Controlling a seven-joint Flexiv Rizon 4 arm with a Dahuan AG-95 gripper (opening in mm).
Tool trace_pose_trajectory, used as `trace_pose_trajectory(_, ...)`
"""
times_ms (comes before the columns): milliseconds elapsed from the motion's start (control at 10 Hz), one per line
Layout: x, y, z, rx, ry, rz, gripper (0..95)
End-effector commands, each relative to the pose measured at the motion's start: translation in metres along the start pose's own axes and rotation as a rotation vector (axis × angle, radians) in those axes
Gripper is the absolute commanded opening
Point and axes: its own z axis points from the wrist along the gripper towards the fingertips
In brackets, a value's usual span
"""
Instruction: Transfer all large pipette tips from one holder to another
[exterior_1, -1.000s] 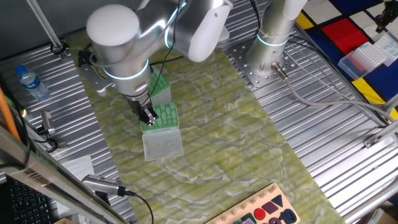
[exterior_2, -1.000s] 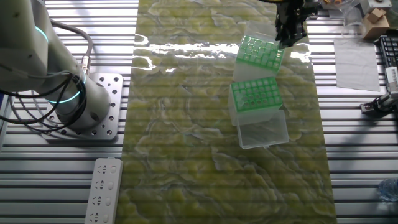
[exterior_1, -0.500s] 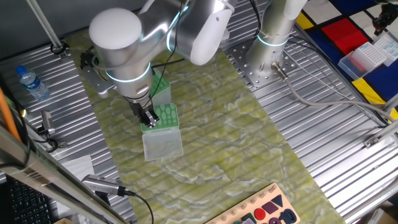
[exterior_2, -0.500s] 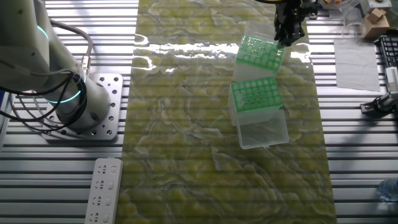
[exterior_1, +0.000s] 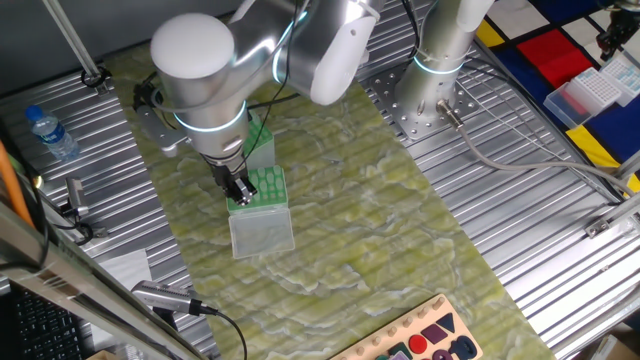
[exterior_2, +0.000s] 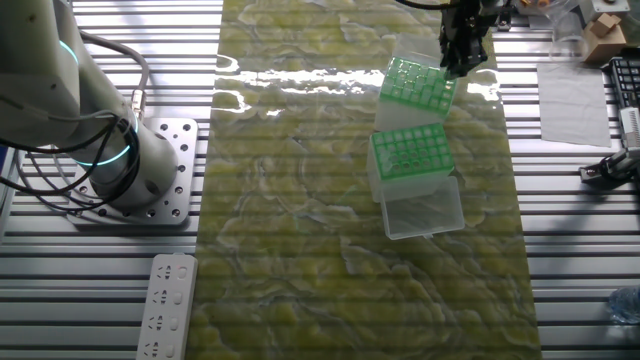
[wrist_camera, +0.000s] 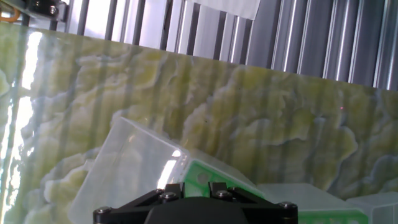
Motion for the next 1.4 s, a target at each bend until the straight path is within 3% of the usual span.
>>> trace_pose_trajectory(100,0.0,0.0,0.0,0.002,-0.003,0.002,0.0)
trace_pose_trajectory(500,0.0,0.0,0.001,0.001,0.003,0.007,0.0)
trace_pose_trajectory(800,0.001,0.002,-0.011,0.007,0.01,0.001,0.0)
trace_pose_trajectory(1200,-0.001,-0.008,-0.043,0.01,0.026,-0.01,0.0)
trace_pose_trajectory(1400,-0.007,-0.015,-0.068,0.002,0.059,0.003,0.0)
